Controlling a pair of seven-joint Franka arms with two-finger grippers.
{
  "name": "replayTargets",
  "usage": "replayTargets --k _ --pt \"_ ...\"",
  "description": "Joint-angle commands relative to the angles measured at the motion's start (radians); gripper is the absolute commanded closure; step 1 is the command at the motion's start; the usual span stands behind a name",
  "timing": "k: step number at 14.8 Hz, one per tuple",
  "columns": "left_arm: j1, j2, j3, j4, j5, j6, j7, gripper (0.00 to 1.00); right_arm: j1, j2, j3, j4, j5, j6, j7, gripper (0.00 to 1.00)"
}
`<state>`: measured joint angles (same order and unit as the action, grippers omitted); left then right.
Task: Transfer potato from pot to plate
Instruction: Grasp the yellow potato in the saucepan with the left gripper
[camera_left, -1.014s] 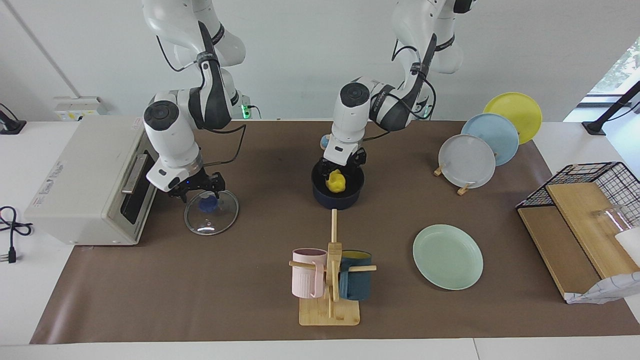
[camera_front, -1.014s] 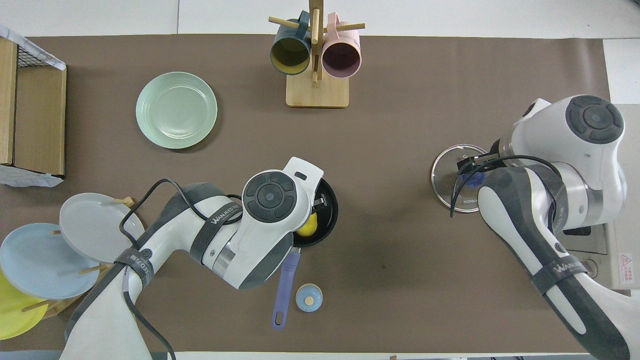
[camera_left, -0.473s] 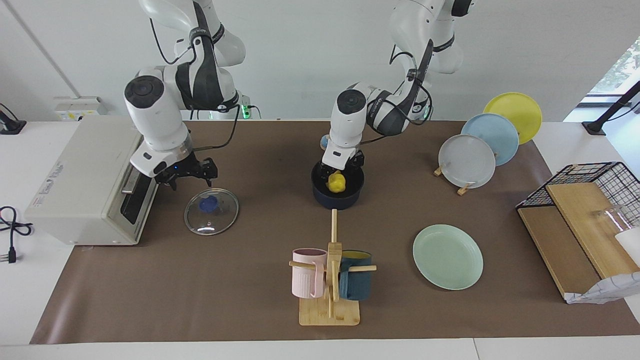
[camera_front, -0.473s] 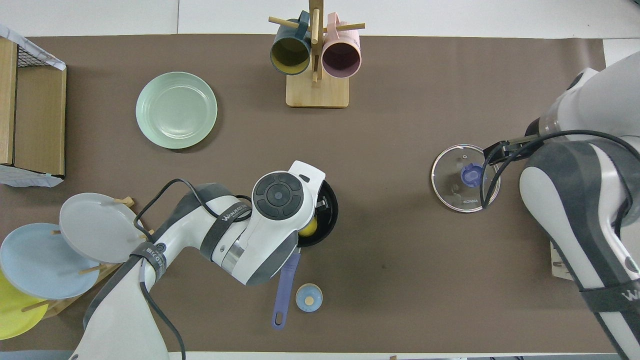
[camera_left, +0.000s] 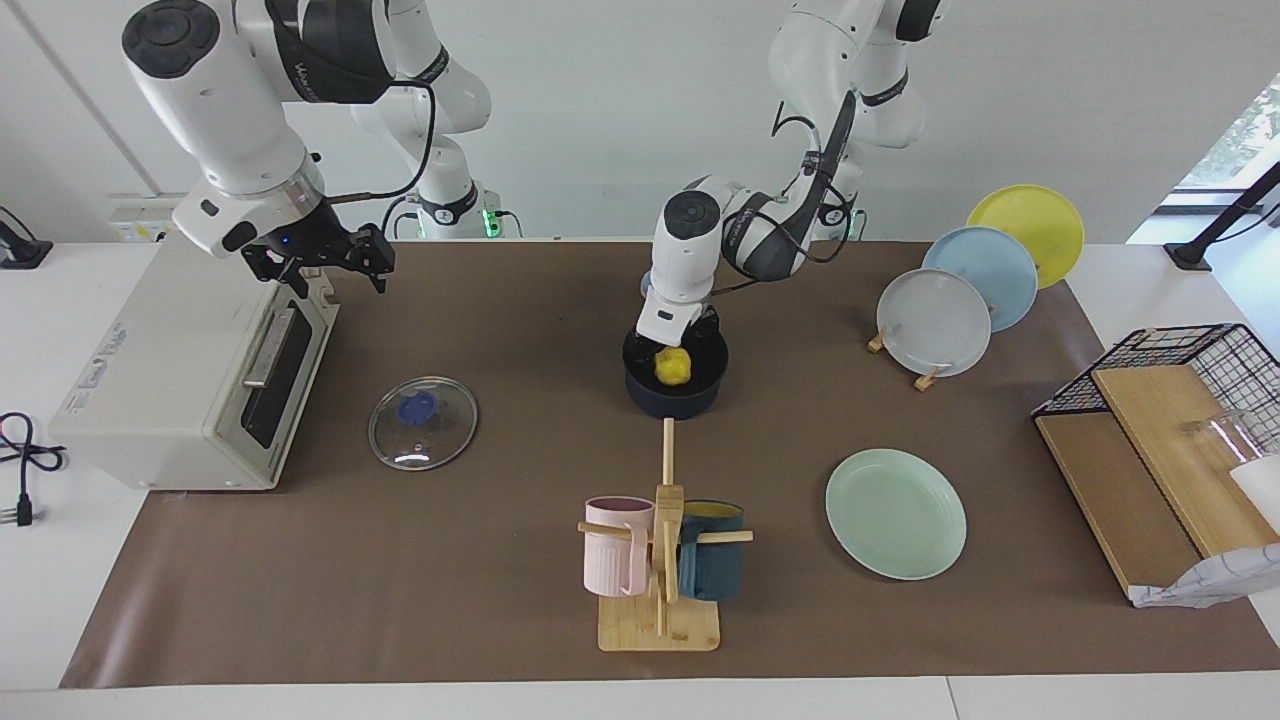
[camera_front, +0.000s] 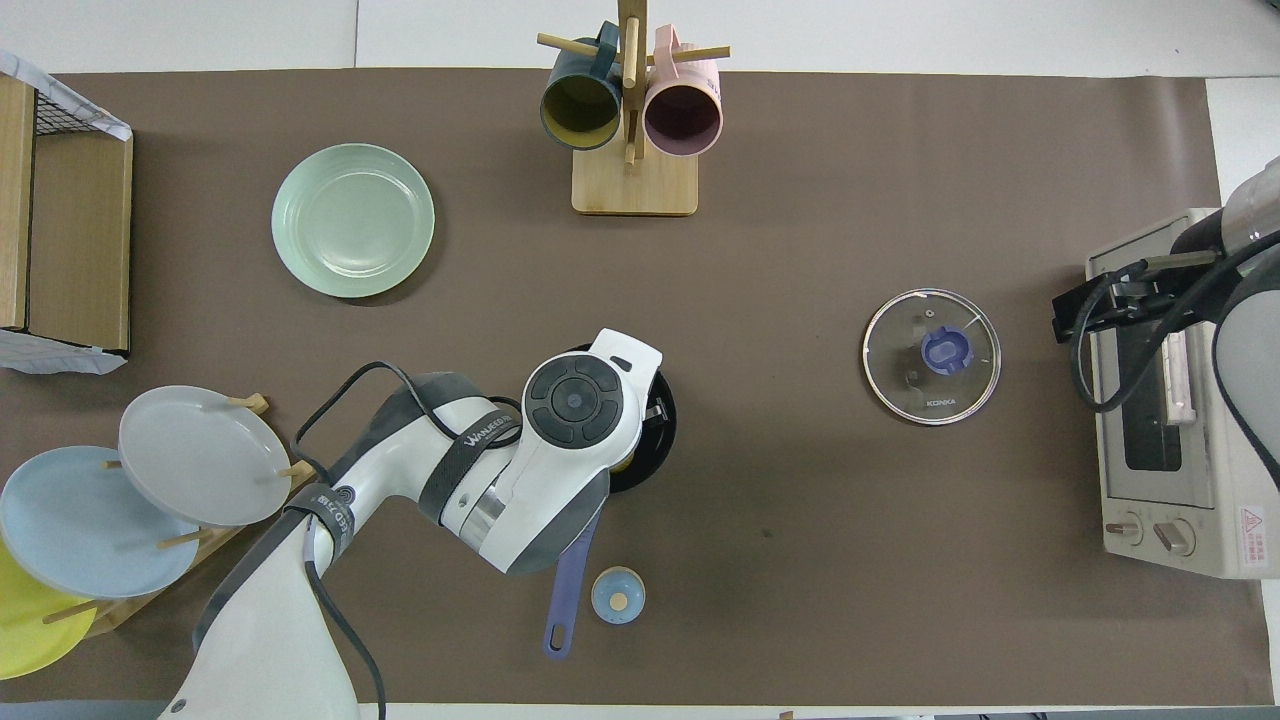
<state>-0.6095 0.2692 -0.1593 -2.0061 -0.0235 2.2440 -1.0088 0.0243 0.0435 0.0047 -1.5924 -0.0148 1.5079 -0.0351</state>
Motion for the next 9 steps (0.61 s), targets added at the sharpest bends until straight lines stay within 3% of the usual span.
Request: replayTargets --k 1,3,6,7,9 --pt "-0.018 0.001 0.017 -0.011 0.014 0.023 -0.019 0.34 -0.012 -0.003 0.009 0.032 0.016 -0.028 0.009 0.00" --pt "-0.016 0.001 0.017 -0.005 0.014 0.017 -0.014 0.63 -0.014 -0.036 0.008 0.025 0.015 -0.046 0.011 0.00" --pt "-0.013 -0.001 0.018 0.000 0.014 0.009 -0.010 0.95 -0.017 -0.042 0.003 0.020 0.006 -0.061 0.015 0.00" --pt "-0.012 -0.002 0.018 0.000 0.014 0.009 -0.010 1.00 -0.017 -0.060 0.001 0.011 0.003 -0.061 0.017 0.00" --pt "-0.010 -0.013 0.018 0.003 0.014 0.000 -0.010 1.00 -0.017 -0.082 0.003 0.006 -0.004 -0.063 0.030 0.00"
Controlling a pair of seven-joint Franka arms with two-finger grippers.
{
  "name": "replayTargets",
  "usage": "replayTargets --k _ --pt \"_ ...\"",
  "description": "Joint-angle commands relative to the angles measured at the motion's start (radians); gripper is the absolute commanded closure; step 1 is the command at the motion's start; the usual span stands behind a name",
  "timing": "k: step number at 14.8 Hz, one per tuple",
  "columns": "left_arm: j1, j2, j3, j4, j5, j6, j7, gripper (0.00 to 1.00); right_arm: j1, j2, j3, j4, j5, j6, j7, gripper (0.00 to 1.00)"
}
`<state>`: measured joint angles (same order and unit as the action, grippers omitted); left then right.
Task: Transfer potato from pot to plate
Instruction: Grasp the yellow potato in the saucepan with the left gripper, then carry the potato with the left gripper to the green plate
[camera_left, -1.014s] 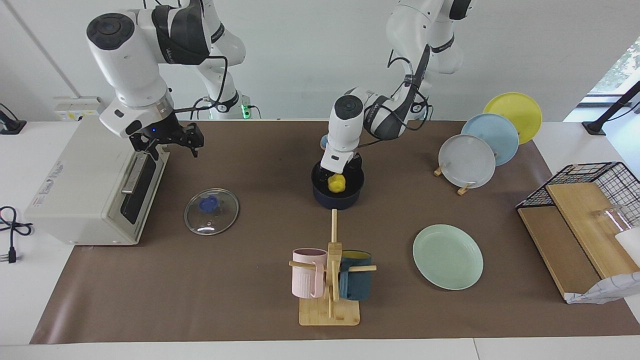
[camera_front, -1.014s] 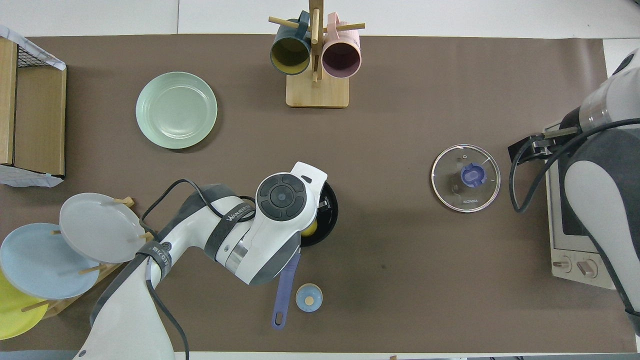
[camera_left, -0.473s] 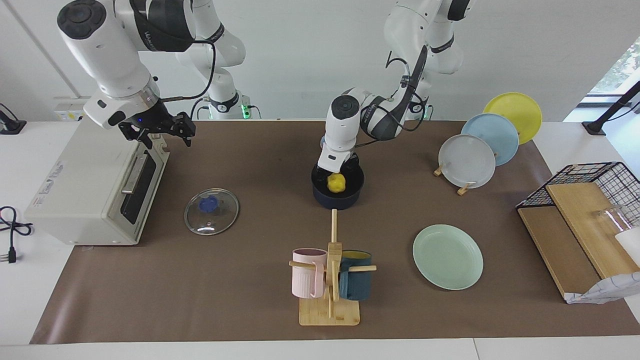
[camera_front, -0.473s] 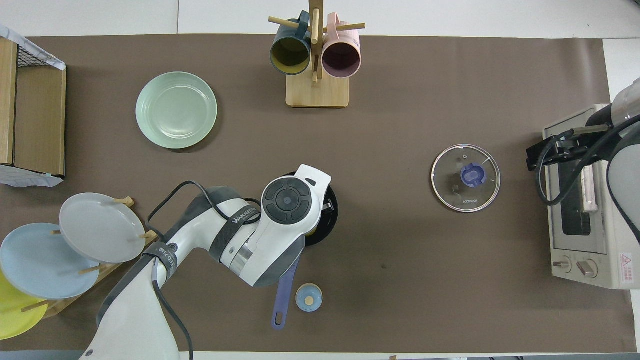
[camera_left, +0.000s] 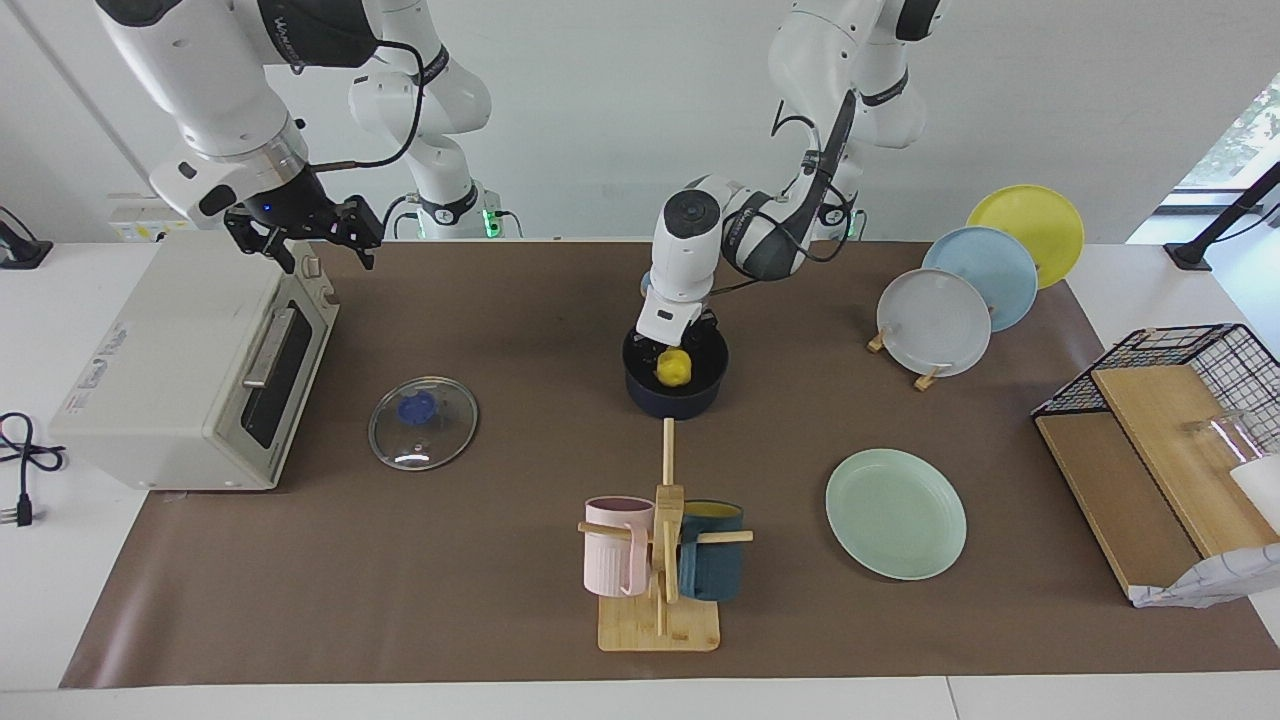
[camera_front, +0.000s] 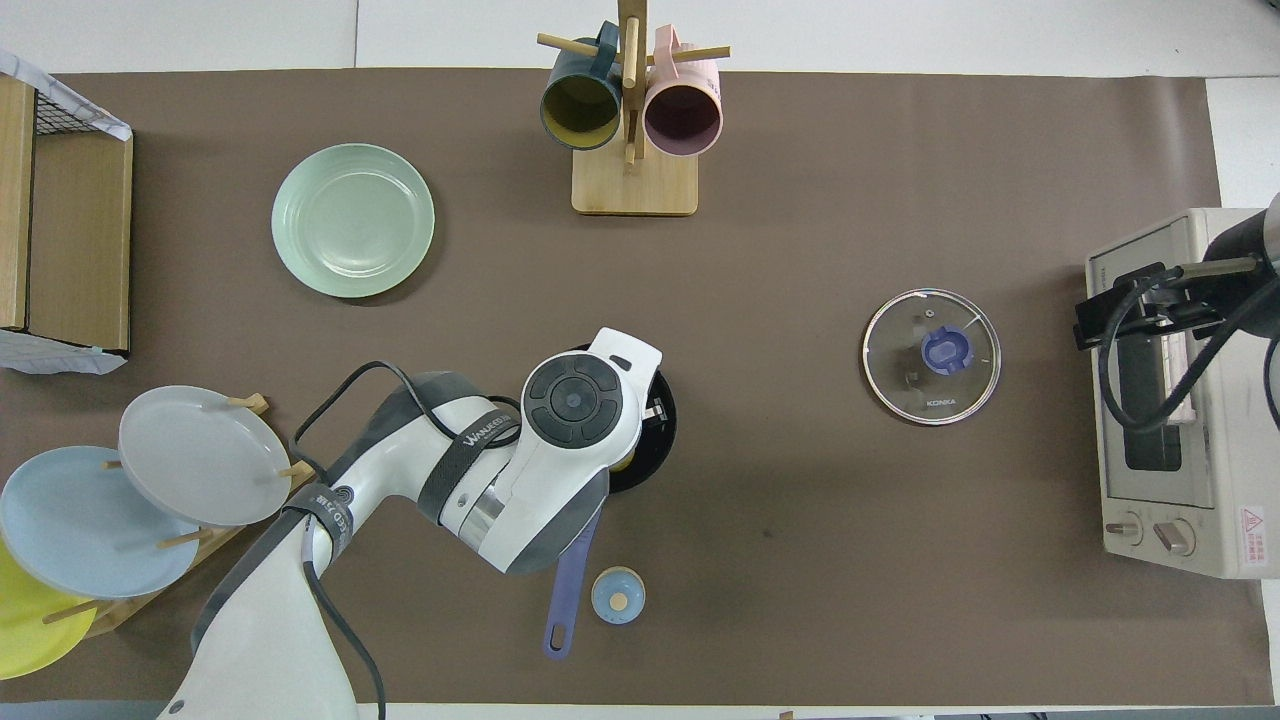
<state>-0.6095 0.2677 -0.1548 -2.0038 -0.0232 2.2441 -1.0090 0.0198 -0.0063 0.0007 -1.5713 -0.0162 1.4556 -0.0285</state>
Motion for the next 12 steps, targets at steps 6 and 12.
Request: replayTargets --k 6,12 --pt "0.072 -0.105 0.023 0.199 0.014 -0.285 0.076 1.00 -0.017 -0.032 0.005 -0.012 -0.002 -0.017 0.032 0.00" --pt "0.316 -0.062 0.023 0.447 0.006 -0.443 0.398 1.00 -0.038 -0.024 0.015 -0.001 -0.024 -0.015 0.035 0.00"
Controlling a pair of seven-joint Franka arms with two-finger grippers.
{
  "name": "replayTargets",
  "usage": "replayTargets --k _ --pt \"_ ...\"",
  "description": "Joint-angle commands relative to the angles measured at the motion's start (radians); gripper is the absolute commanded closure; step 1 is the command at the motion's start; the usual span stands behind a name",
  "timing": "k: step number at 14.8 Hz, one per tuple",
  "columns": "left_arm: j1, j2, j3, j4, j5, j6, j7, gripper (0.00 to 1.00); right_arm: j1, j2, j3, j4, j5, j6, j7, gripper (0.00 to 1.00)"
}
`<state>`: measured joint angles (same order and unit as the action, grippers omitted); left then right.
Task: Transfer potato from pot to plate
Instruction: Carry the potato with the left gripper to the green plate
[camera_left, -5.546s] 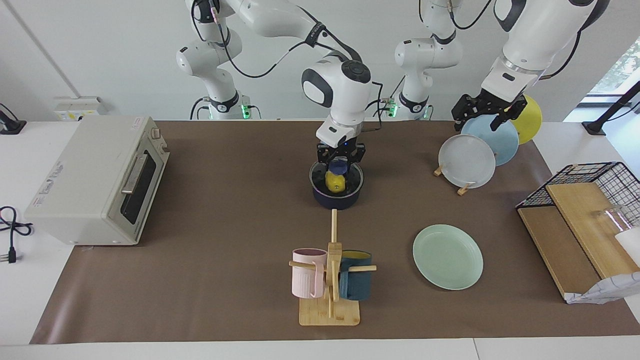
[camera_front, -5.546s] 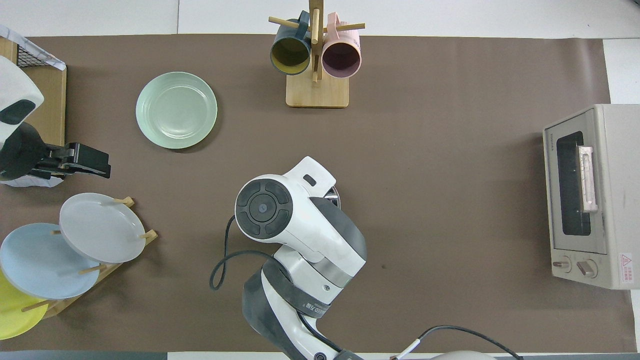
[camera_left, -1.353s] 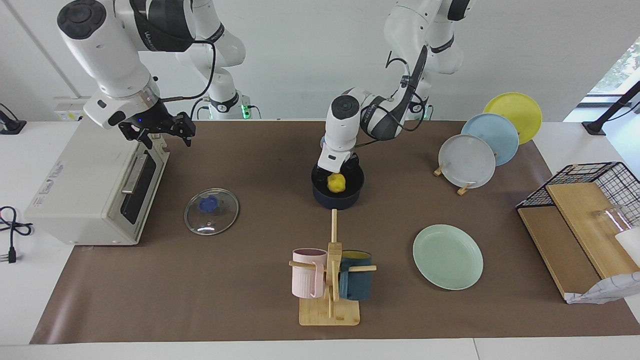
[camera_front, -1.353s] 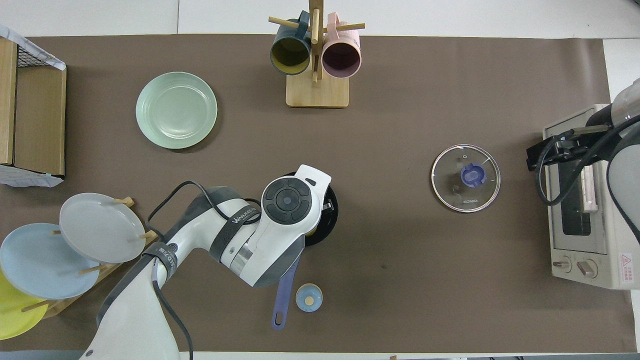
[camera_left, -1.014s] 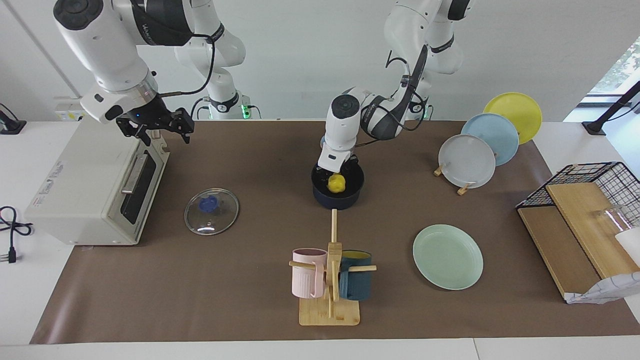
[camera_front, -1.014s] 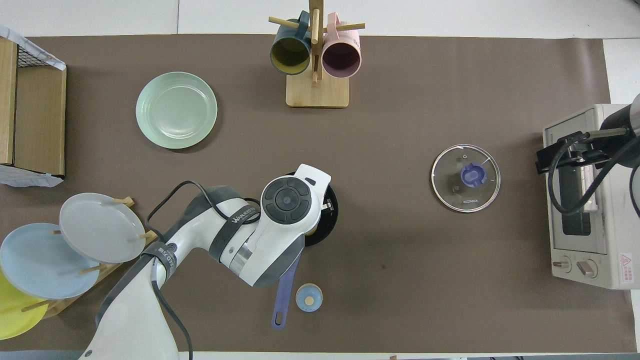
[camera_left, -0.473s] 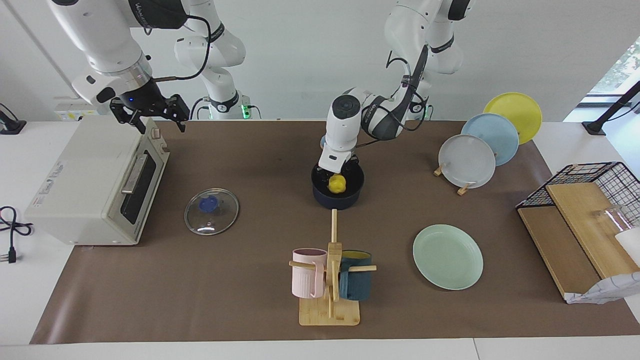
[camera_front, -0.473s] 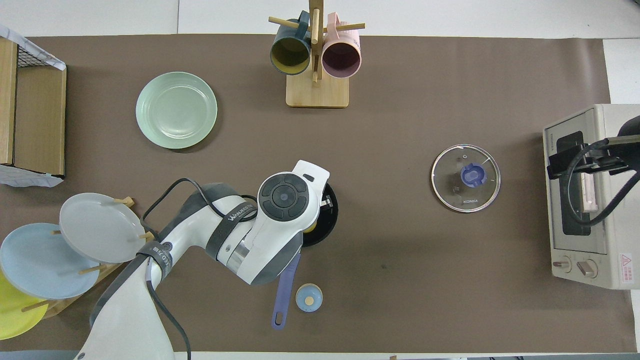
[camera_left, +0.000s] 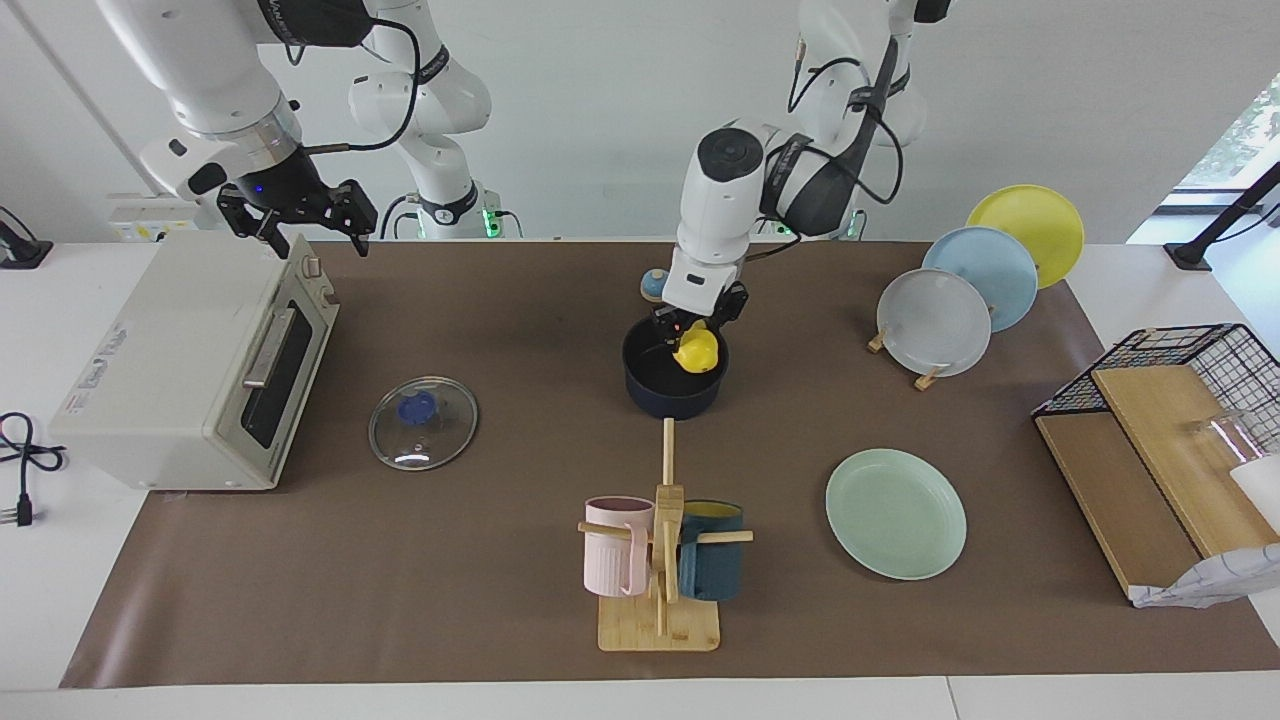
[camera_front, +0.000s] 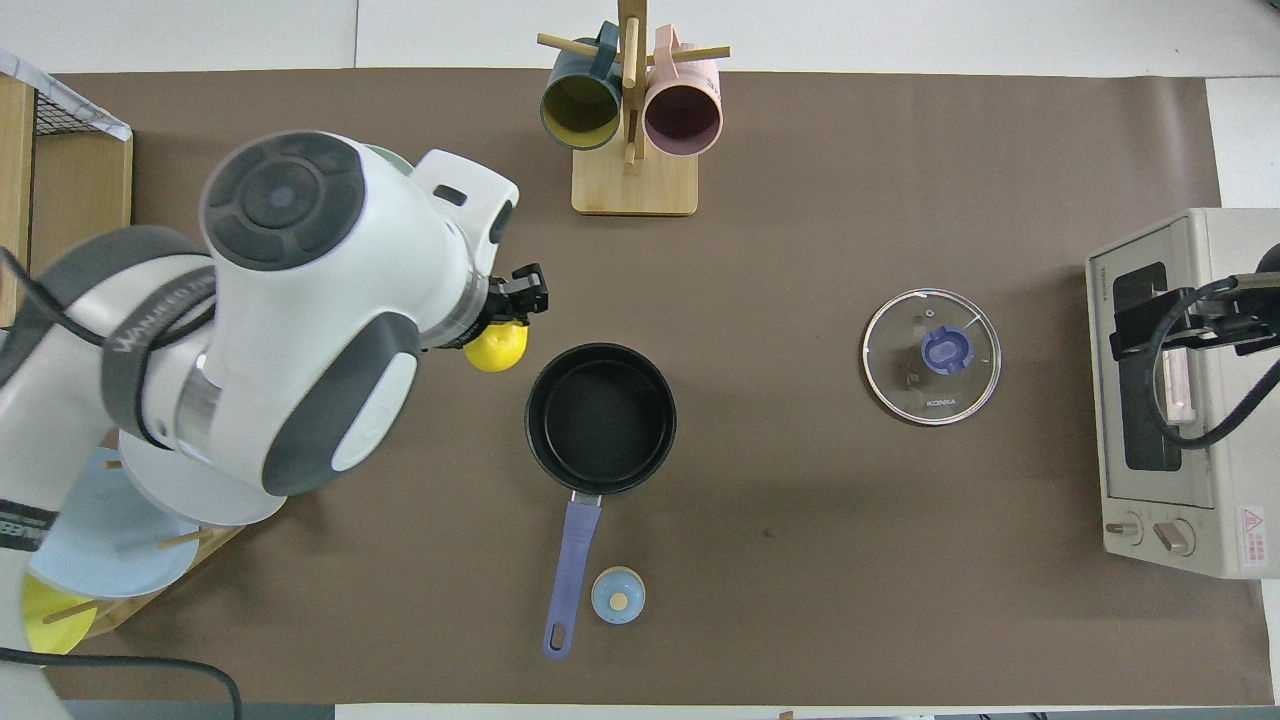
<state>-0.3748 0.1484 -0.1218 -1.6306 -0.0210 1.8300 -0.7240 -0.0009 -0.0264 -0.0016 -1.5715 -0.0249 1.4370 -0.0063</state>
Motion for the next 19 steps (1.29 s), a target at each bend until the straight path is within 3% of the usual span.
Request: replayTargets --k 1,4,10,11,19 --pt "0.133 0.068 -0.010 0.078 0.003 -0.023 0.197 1.00 -0.022 -0.004 0.025 -0.002 -0.015 0.003 0.012 0.00" --pt "0.238 0.133 -0.010 0.094 0.006 0.064 0.391 1.00 -0.037 -0.006 0.035 -0.004 -0.010 0.000 0.011 0.00" --pt "0.313 0.394 -0.007 0.150 0.131 0.334 0.545 1.00 -0.034 -0.009 0.029 0.007 -0.003 -0.004 0.008 0.00" --pt "0.313 0.404 -0.009 0.140 0.177 0.360 0.546 1.00 -0.034 -0.006 0.029 -0.001 -0.004 0.009 0.008 0.00" --pt "0.304 0.405 -0.007 0.051 0.177 0.413 0.546 1.00 -0.028 -0.010 0.032 -0.030 -0.003 0.039 0.009 0.00"
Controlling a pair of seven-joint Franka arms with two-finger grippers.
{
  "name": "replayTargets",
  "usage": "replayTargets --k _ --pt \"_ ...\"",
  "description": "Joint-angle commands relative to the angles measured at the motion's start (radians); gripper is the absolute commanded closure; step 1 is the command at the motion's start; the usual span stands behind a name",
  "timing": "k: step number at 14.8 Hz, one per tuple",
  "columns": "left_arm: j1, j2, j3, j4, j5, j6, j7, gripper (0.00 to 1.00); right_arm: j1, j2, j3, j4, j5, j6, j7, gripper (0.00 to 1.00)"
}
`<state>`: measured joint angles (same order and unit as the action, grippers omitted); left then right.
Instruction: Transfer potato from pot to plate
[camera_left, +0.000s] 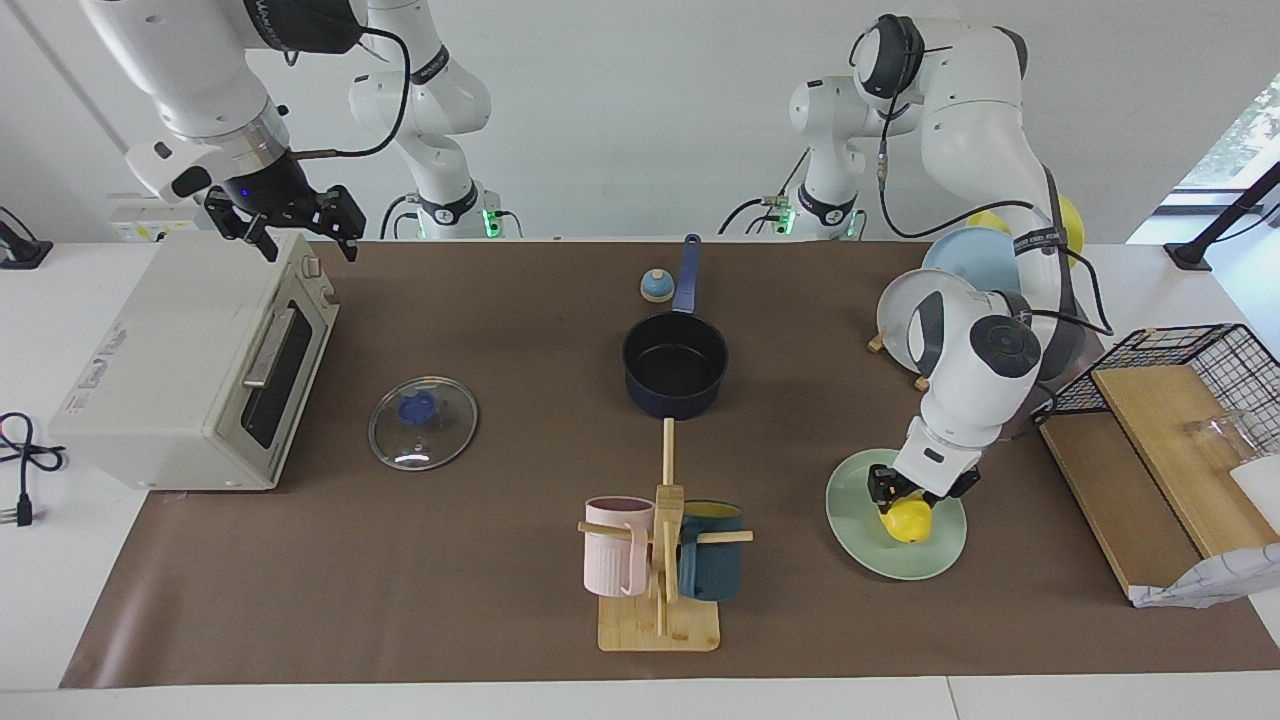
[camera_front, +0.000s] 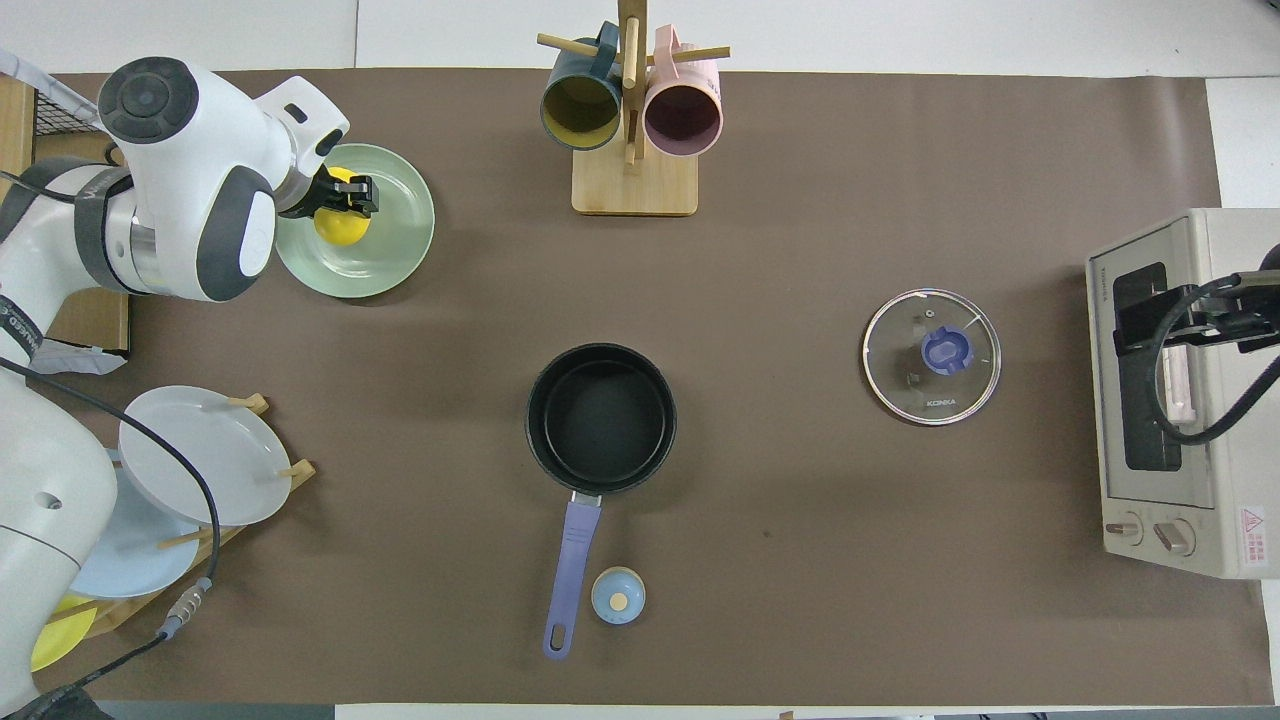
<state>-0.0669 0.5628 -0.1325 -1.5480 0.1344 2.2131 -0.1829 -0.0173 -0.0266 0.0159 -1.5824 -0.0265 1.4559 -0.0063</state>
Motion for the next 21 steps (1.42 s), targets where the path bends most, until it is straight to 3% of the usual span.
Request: replayTargets --k 1,3,4,9,12,18,21 --pt "-0.002 -0.012 0.002 -0.035 0.022 0.028 0.006 0.85 -0.012 -0.012 0.015 -0.021 0.000 0.018 0.011 0.00" --pt "-0.002 -0.012 0.004 -0.034 0.022 0.023 0.011 0.19 -0.010 -0.012 0.015 -0.021 0.000 0.018 0.012 0.00" --pt "-0.002 -0.012 0.002 -0.029 0.022 0.017 0.011 0.00 -0.012 -0.012 0.015 -0.021 0.000 0.017 0.012 0.00" --pt "0.006 -0.087 0.004 -0.001 0.005 -0.093 0.011 0.00 -0.021 -0.013 0.013 -0.025 0.000 0.015 0.011 0.00" --pt "0.028 -0.213 0.005 -0.004 -0.082 -0.215 -0.006 0.00 -0.021 -0.013 0.013 -0.027 0.000 0.015 0.011 0.00" --pt "0.068 -0.483 0.007 -0.006 -0.084 -0.534 0.008 0.00 -0.020 -0.018 0.013 -0.027 0.002 0.012 0.005 0.00" --pt "0.073 -0.558 0.005 -0.015 -0.084 -0.651 0.019 0.00 -0.018 -0.018 0.013 -0.028 0.000 0.012 0.005 0.00"
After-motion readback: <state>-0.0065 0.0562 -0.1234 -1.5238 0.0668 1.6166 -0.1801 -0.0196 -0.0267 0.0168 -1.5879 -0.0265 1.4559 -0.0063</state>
